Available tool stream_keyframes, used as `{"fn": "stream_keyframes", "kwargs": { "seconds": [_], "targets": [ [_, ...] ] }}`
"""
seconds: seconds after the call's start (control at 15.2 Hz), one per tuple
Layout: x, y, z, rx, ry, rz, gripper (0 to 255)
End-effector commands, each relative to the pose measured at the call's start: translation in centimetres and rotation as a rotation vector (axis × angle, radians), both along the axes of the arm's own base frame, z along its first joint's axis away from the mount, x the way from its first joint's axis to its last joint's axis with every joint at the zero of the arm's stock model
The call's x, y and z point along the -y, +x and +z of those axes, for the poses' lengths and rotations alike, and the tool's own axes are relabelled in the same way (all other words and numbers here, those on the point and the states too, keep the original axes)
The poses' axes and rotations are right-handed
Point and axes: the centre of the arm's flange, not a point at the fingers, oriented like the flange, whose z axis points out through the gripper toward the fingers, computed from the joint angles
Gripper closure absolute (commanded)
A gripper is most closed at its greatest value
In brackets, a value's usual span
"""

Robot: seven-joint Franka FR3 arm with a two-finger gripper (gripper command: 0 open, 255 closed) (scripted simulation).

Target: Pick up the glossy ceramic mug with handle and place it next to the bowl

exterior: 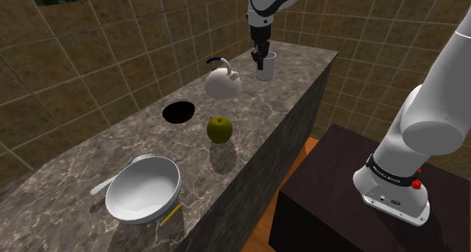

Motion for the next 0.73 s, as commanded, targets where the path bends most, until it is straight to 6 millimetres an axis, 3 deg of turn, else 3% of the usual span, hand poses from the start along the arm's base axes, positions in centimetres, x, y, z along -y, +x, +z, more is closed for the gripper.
{"fn": "stream_keyframes", "kwargs": {
  "seconds": [0.0,0.46,0.66],
  "targets": [
    [0.0,0.1,1.1,0.0,0.0,0.0,255],
    [0.0,0.1,4.6,0.0,0.0,0.0,255],
    [-3.8,-1.0,4.7,0.0,0.0,0.0,255]
  ]
}}
